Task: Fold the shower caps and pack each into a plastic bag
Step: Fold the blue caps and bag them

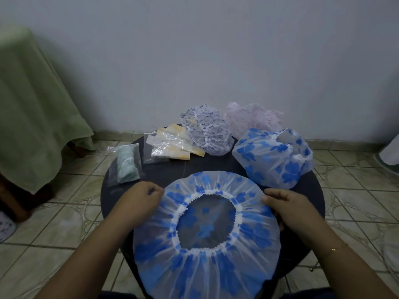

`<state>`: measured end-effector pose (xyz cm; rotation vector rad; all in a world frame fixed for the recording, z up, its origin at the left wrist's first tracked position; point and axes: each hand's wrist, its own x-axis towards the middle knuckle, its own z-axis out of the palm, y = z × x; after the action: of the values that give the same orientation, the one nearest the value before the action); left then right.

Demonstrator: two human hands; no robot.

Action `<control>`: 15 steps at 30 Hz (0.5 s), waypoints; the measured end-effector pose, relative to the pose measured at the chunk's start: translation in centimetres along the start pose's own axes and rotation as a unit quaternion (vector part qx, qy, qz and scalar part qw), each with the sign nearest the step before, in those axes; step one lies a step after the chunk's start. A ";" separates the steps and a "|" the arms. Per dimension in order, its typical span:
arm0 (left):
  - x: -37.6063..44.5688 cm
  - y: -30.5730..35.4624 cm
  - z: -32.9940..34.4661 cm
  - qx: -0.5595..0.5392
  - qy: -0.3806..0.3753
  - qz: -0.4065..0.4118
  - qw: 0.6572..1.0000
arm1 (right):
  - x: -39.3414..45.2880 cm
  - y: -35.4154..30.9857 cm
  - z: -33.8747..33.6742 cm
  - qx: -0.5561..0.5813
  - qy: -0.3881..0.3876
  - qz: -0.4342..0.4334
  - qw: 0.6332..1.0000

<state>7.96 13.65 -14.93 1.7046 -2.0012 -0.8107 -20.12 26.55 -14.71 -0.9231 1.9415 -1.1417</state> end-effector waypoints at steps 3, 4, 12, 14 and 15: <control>-0.2 0.2 -0.1 0.057 0.028 -0.005 0.998 | -0.5 -0.3 0.2 -0.019 0.019 -0.008 1.000; -0.2 0.2 0.1 0.066 0.032 -0.006 0.997 | -0.7 -0.5 0.2 -0.022 0.013 -0.006 1.000; 0.5 -0.1 1.5 -0.002 0.013 -0.028 1.000 | -1.9 -0.7 -1.2 -0.030 -0.170 0.007 0.985; 0.9 -0.1 1.6 0.028 -0.005 -0.028 0.999 | -1.7 -0.4 -1.3 -0.003 -0.183 0.014 0.983; 1.0 -0.1 1.7 0.050 -0.016 -0.030 0.998 | -1.5 -0.2 -1.3 0.003 -0.172 0.017 0.985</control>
<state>6.83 12.95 -16.36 1.8252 -2.0528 -0.7731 -20.42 28.27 -13.79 -1.0080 1.6651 -0.8988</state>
